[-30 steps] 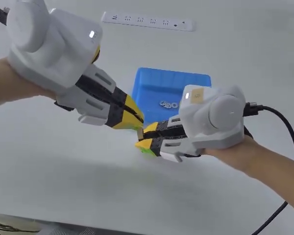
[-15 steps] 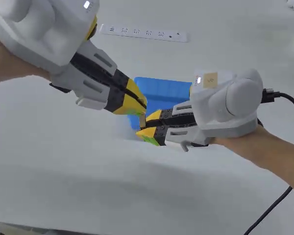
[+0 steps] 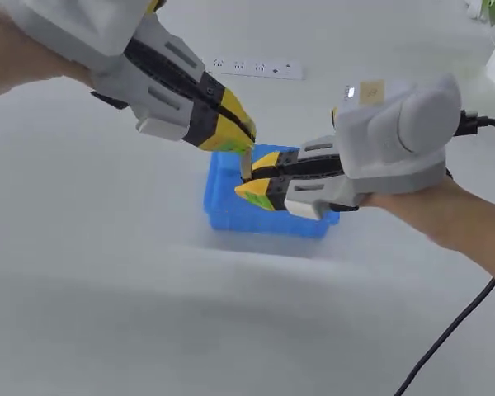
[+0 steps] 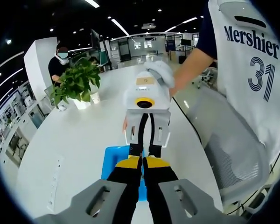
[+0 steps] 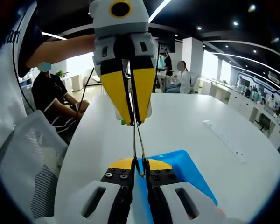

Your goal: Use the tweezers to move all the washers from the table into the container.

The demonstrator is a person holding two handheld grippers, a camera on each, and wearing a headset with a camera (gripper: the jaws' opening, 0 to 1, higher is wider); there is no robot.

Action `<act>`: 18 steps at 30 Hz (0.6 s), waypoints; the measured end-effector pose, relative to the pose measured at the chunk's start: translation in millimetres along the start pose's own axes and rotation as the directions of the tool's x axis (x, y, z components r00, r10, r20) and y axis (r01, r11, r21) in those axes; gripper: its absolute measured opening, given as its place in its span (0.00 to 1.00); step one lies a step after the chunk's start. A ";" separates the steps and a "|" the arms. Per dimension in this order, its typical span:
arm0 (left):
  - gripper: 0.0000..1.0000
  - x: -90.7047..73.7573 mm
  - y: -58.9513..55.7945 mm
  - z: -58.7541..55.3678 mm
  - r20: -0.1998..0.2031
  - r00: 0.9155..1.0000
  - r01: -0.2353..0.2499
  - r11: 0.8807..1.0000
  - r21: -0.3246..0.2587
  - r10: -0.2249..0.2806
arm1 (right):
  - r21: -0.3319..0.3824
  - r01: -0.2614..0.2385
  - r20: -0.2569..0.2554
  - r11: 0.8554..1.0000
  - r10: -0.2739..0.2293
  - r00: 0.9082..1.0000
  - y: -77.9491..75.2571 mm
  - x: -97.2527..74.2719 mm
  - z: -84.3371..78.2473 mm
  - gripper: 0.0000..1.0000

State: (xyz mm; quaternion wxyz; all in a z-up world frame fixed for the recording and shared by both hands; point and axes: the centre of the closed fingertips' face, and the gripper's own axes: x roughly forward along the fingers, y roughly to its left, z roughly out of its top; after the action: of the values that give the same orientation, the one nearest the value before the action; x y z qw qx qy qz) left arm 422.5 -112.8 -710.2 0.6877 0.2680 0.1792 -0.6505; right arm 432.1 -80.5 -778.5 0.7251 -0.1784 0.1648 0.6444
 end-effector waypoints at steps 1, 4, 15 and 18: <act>0.06 1.2 1.5 -1.5 -0.004 1.000 0.001 1.000 0.002 -0.001 | -0.002 0.001 -0.004 1.000 -0.001 1.000 -1.7 0.8 -1.5 0.10; 0.06 4.4 6.2 -4.8 -0.013 1.000 0.001 1.000 0.006 -0.001 | -0.005 0.008 -0.009 1.000 -0.008 1.000 -8.7 2.8 -4.8 0.10; 0.06 20.3 35.8 -31.6 -0.023 1.000 -0.008 0.999 -0.046 0.007 | 0.019 0.033 -0.039 0.999 -0.032 0.999 -32.9 19.2 -25.4 0.10; 0.06 24.8 40.6 -42.1 -0.036 0.999 -0.008 0.998 -0.062 0.006 | 0.026 0.023 -0.057 0.999 -0.022 0.998 -35.7 25.1 -33.5 0.10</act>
State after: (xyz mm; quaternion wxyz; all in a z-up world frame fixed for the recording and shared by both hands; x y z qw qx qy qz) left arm 469.2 -106.9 -752.8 0.6947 0.2586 0.2105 -0.6374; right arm 470.1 -78.1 -818.1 0.7296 -0.1888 0.1916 0.6287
